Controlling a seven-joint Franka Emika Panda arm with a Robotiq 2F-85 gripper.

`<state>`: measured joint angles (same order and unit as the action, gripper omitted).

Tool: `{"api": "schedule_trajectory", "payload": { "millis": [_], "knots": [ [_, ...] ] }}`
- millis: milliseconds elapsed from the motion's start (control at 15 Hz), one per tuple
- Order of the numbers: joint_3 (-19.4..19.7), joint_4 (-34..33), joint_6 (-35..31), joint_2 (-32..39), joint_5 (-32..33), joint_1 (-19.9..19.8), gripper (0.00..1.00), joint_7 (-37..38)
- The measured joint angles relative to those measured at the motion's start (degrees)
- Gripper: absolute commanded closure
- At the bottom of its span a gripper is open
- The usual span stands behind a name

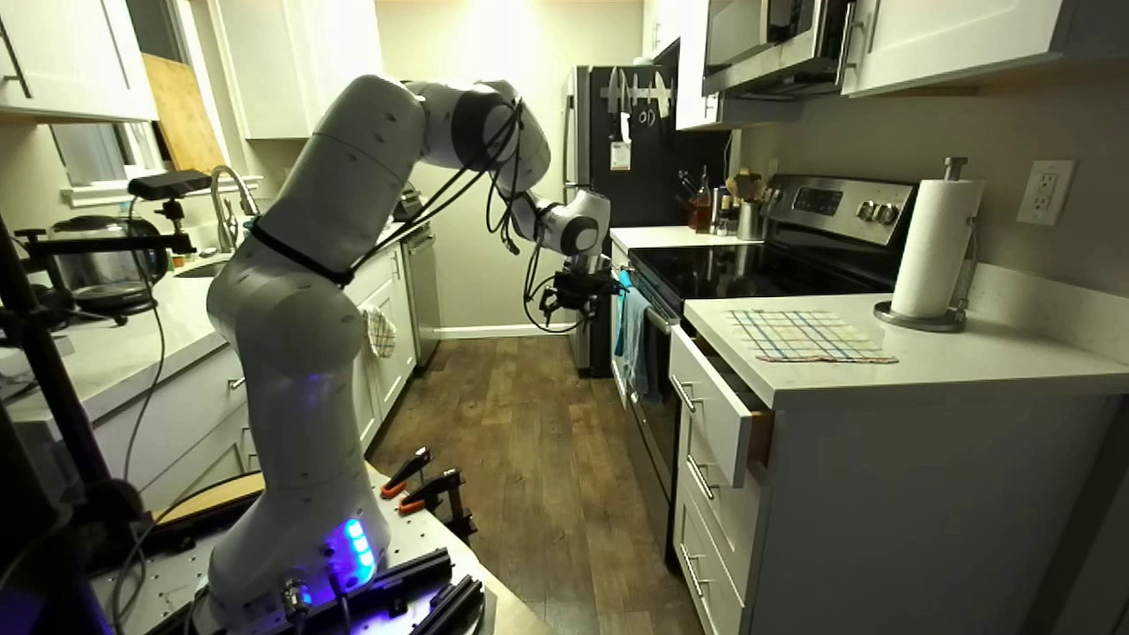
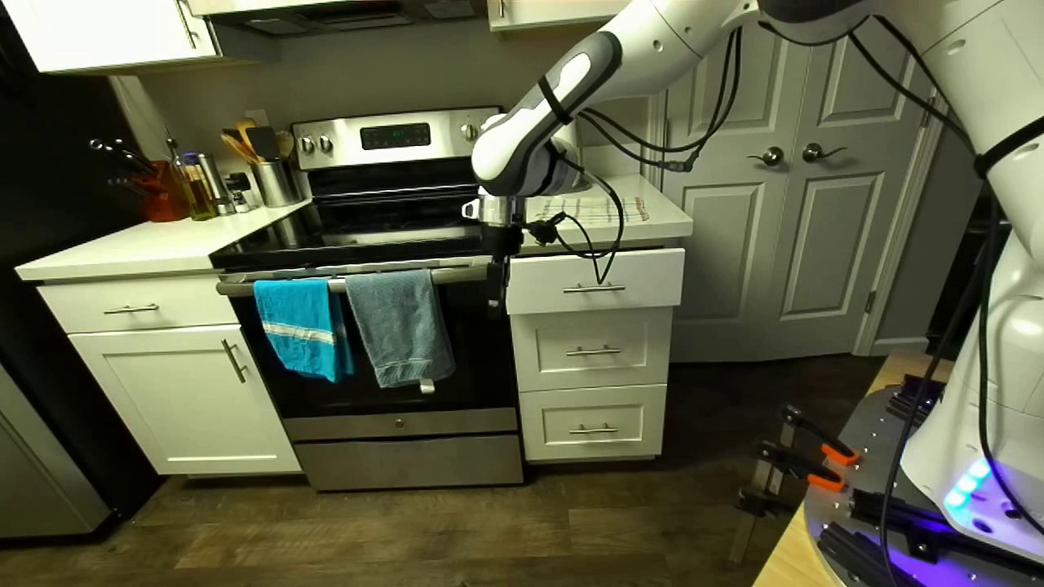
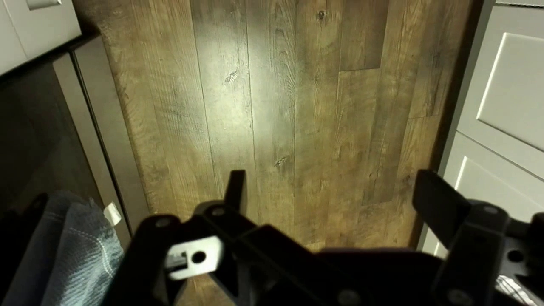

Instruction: Push the top right drawer fully inwards

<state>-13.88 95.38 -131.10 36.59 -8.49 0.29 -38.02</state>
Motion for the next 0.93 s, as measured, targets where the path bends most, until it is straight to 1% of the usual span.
{"api": "schedule_trajectory", "payload": {
  "millis": [267, 533, 733, 933],
  "knots": [
    [3.1, 0.0, -1.3, 1.2, 1.2, 0.0, 0.00, 0.4],
    [6.0, 0.0, -3.0, 2.4, 6.4, 0.2, 0.00, 3.2],
    [7.5, -0.1, -4.3, 3.3, 9.0, 0.2, 0.00, 5.0],
    [8.3, -0.6, -5.2, 4.0, 9.3, -0.3, 0.00, 5.9]
  ]
}}
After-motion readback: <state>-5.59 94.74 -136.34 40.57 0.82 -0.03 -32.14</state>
